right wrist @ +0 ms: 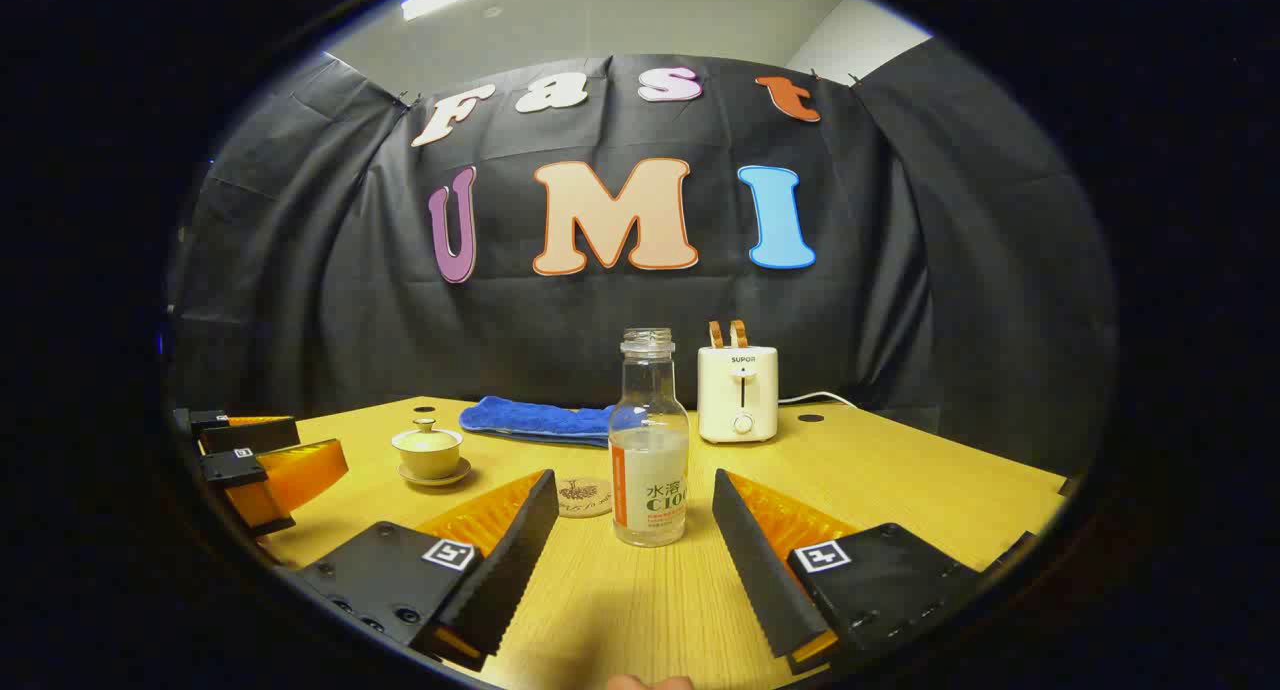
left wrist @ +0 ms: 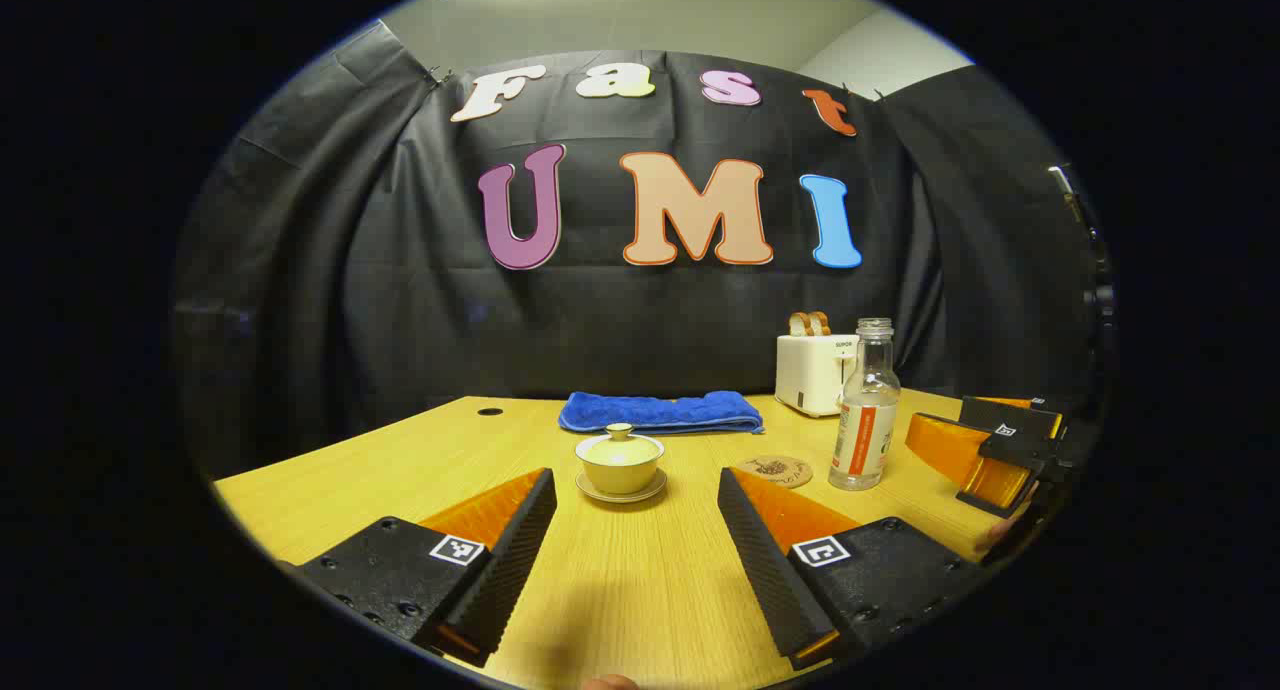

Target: Open the teacup lid with one hand, grasp the water bottle and pour water into the teacup with the other hand; after pouring, place the water bottle on the coaster and then close the teacup lid.

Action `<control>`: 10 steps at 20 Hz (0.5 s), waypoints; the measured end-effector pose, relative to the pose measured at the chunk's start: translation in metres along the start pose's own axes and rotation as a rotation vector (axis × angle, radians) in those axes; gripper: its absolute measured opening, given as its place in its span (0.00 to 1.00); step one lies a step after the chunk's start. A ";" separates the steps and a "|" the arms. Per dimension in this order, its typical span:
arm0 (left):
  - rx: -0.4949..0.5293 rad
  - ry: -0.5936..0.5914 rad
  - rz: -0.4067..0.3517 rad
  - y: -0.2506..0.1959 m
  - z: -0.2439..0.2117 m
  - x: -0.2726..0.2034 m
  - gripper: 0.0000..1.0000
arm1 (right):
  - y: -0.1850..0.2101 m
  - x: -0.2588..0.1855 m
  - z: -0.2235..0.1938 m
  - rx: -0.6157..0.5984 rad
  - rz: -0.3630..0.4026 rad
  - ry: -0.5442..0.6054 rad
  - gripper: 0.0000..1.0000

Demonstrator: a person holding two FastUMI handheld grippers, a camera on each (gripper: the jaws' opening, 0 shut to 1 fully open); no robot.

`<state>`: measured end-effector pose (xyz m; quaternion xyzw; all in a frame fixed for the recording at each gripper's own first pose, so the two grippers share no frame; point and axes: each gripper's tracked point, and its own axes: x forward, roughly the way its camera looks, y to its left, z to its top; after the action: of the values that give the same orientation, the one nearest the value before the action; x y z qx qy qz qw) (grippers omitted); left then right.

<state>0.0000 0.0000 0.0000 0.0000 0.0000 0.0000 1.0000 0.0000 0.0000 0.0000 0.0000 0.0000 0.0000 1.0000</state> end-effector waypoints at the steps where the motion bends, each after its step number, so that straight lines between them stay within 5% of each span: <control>1: -0.001 -0.002 0.000 0.000 0.001 0.000 0.95 | -0.001 0.001 0.000 0.000 -0.003 0.001 0.96; 10: 0.002 -0.001 -0.004 0.000 0.001 0.001 0.95 | 0.002 0.000 0.000 0.001 0.005 0.000 0.96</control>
<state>0.0007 -0.0004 0.0013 0.0008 -0.0004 -0.0020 1.0000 0.0001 0.0021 0.0005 0.0004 0.0000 0.0026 1.0000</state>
